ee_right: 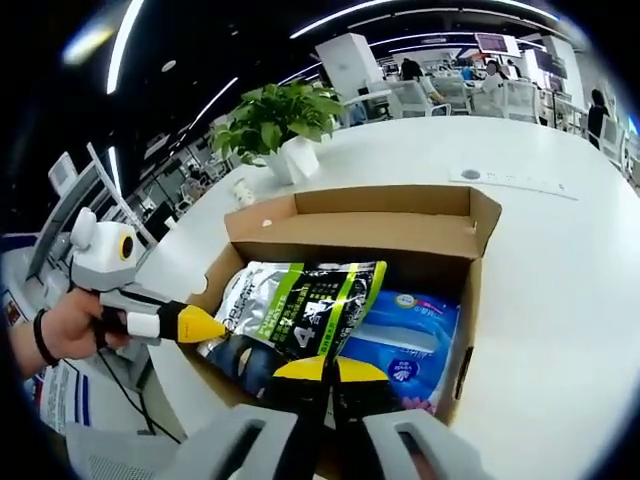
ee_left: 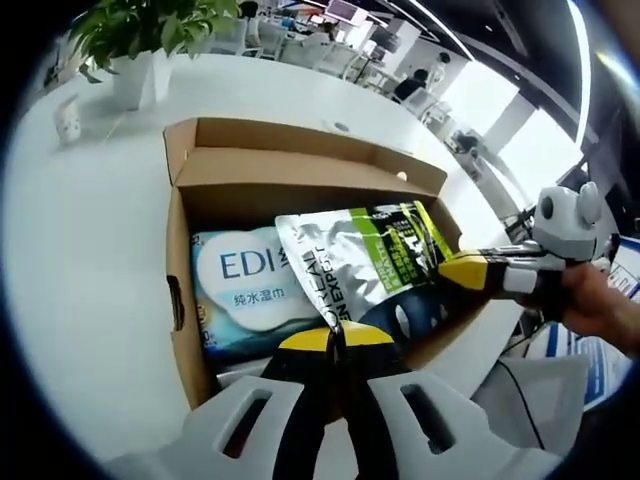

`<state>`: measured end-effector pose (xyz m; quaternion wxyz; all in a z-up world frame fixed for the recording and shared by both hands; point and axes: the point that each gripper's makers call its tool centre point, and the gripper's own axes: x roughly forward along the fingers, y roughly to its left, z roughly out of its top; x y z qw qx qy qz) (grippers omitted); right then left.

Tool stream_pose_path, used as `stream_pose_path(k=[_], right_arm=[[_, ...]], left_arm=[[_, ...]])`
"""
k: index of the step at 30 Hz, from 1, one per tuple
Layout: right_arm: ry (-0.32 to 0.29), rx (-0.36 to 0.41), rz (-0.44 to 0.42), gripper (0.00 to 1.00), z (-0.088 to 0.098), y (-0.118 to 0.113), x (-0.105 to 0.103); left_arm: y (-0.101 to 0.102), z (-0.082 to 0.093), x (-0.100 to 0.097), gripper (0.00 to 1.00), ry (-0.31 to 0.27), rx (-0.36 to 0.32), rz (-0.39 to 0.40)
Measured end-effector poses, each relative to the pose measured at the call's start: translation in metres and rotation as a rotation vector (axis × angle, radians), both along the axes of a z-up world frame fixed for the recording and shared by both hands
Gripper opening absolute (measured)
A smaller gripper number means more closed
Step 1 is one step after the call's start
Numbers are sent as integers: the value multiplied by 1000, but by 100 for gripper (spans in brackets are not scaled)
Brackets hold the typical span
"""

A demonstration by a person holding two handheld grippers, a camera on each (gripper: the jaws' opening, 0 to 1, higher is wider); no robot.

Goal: Operate the shoe box by opening the lid, removing the specified soft item, and placing it in the target area until the item is outside and the box remains undamaged.

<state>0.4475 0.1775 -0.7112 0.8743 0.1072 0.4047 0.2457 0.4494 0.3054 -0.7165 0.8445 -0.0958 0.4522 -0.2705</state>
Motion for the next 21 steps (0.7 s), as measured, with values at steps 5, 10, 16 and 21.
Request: stream_pose_path(k=[5,10,16,21], right_arm=[[-13,2,-15,0,6,-6,-2],[-27,13,-26,0,13,-14,-2],[-38,11,-36,0,19,-25,-5],[-42,8,-53,0,23,-38,-9]], left_arm=[[-6,6,0,1,-14,-11,-12],[-13,12,-1,1,-24,-20,-25],[-25,19,0,1,-37,-29,-48],[-39,25,0,1,-49,-31,-75]])
